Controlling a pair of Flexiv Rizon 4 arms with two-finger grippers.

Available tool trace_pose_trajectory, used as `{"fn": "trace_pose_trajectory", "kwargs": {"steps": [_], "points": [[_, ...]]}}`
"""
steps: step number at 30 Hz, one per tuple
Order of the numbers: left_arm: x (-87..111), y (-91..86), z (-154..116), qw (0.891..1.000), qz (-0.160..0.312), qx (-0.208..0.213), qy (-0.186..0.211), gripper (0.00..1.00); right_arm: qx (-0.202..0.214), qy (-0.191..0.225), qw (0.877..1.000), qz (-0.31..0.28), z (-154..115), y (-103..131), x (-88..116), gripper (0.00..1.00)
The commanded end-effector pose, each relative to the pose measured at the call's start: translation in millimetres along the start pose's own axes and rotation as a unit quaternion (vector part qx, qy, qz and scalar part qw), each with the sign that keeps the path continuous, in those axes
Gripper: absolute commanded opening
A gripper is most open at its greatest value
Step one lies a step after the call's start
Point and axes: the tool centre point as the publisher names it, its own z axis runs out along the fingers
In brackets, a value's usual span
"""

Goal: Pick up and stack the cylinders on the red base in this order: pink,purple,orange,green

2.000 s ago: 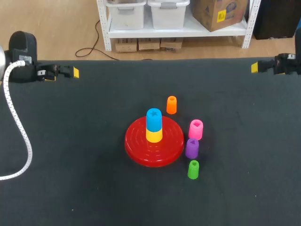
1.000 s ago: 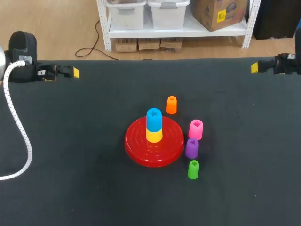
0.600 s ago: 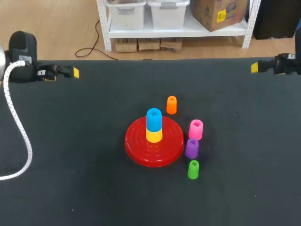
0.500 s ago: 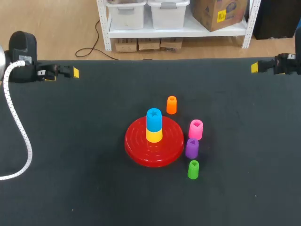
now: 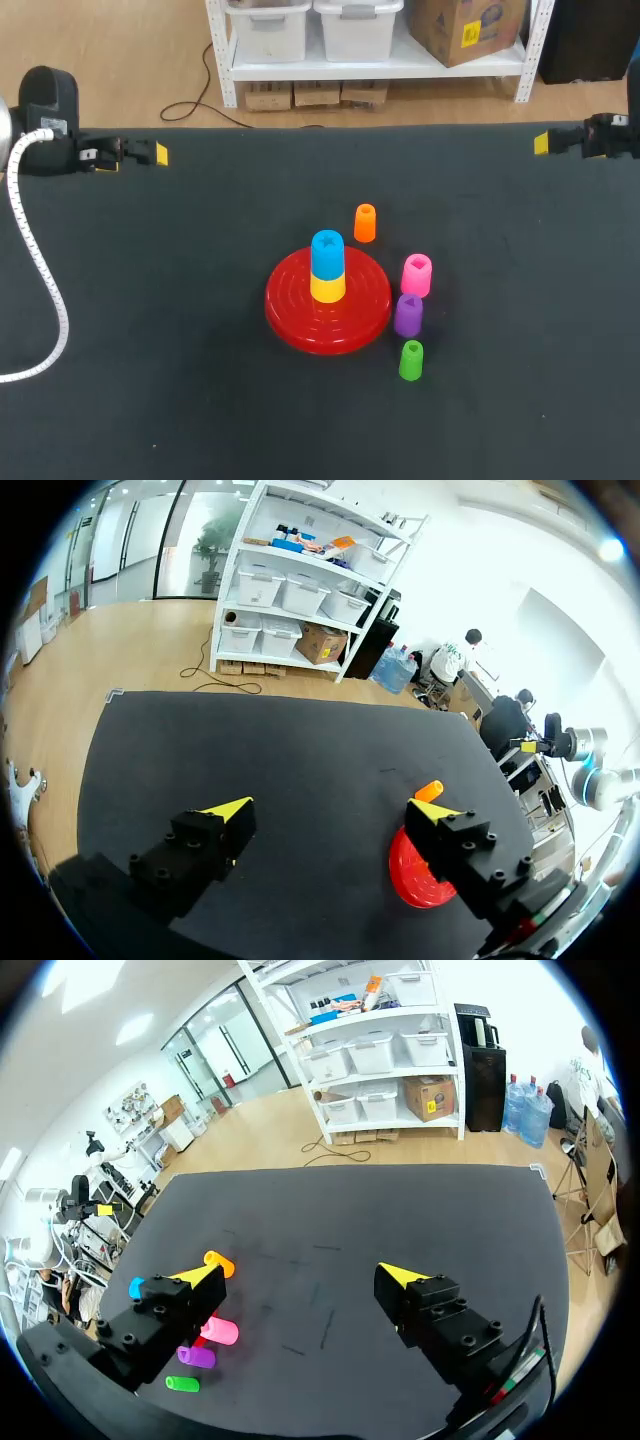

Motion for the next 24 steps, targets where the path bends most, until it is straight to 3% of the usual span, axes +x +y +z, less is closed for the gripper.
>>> {"fn": "trace_pose_trajectory", "kwargs": {"steps": [1,8,12,14,17,18,19,21,24], "points": [[-1.0,-1.3,0,1.000,-0.001,-0.004,0.003,1.00,-0.001,0.000,1.000,0.000,0,0,0,1.00],[-0.9,-0.5,-1,1.000,0.009,0.002,-0.003,1.00,-0.001,0.000,1.000,0.000,0,0,0,1.00],[-6.3,-4.2,0,0.994,0.107,0.037,0.001,1.00,-0.001,0.000,1.000,0.000,0,0,0,1.00],[-8.7,-10.6,2,0.982,0.177,0.064,0.016,1.00,-0.001,0.000,1.000,0.000,0,0,0,1.00],[-5.7,-20.3,6,0.953,0.278,0.105,0.063,1.00,-0.001,0.000,1.000,0.000,0,0,0,1.00],[-3.6,-24.0,8,0.944,0.310,0.093,0.065,1.00,-0.001,0.000,1.000,0.000,0,0,0,1.00],[-1.9,-28.5,9,0.932,0.337,0.114,0.068,1.00,-0.001,0.000,1.000,0.000,0,0,0,1.00],[-0.2,-39.7,11,0.916,0.364,0.154,0.071,1.00,-0.001,0.000,1.000,0.000,0,0,0,1.00],[8.3,-42.3,10,0.893,0.400,0.191,0.082,1.00,-0.001,0.000,1.000,0.000,0,0,0,1.00]]}}
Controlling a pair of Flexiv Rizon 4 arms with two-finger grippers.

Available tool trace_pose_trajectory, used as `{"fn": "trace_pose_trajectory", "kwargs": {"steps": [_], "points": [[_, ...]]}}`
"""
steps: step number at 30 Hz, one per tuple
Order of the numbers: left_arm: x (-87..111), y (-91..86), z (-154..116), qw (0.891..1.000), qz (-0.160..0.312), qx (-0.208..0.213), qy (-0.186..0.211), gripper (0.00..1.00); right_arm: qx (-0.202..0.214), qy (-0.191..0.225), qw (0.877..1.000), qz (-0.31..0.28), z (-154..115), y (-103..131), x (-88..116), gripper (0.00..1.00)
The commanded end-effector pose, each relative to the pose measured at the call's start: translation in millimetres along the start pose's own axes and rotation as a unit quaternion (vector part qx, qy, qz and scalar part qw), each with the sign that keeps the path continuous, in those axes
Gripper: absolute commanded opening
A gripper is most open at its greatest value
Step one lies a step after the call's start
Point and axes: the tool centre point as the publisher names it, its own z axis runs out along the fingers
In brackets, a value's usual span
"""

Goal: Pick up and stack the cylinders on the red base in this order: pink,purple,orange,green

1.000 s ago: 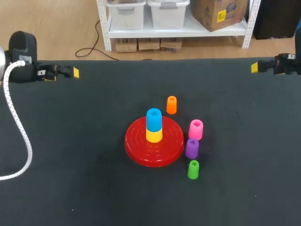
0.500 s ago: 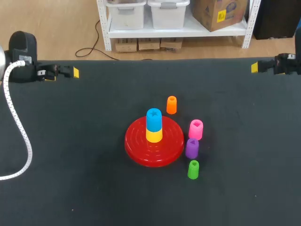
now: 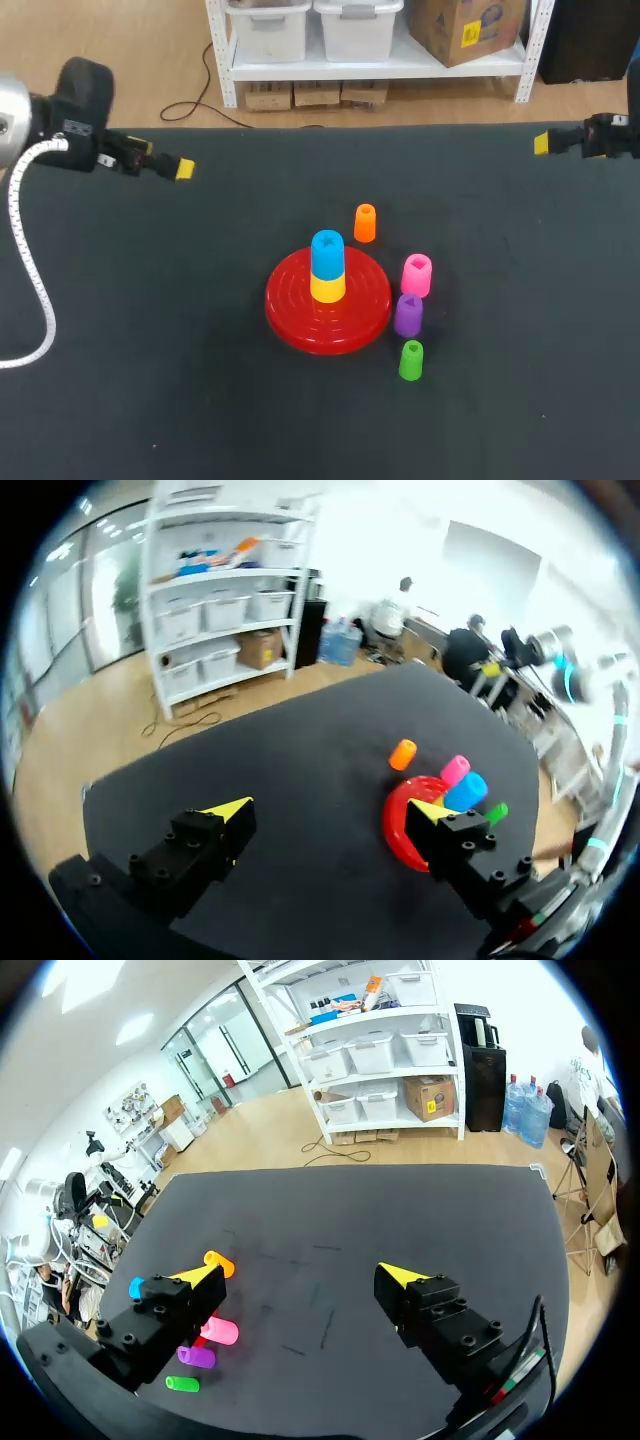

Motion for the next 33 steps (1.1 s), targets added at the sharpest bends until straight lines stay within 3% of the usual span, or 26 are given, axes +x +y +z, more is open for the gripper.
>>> {"fn": "trace_pose_trajectory", "kwargs": {"steps": [1,12,18,26,27,28,33], "points": [[5.9,-0.9,-1,0.966,0.214,0.139,0.037,1.00,0.000,0.000,1.000,0.000,0,0,0,1.00],[19.5,-28.6,-10,0.909,0.345,0.234,-0.001,1.00,0.000,0.000,1.000,0.000,0,0,0,1.00],[31.4,-37.4,-12,0.891,0.375,0.254,-0.027,1.00,0.000,0.000,1.000,0.000,0,0,0,1.00],[42.9,-42.8,-10,0.884,0.389,0.256,-0.046,1.00,0.000,0.000,1.000,0.000,0,0,0,1.00],[44.0,-43.6,-11,0.884,0.388,0.255,-0.045,1.00,0.000,0.000,1.000,0.000,0,0,0,1.00],[44.9,-44.6,-11,0.892,0.379,0.246,-0.029,1.00,0.000,0.000,1.000,0.000,0,0,0,1.00],[44.9,-45.3,-10,0.892,0.373,0.251,-0.041,1.00,0.000,0.000,1.000,0.000,0,0,0,1.00]]}}
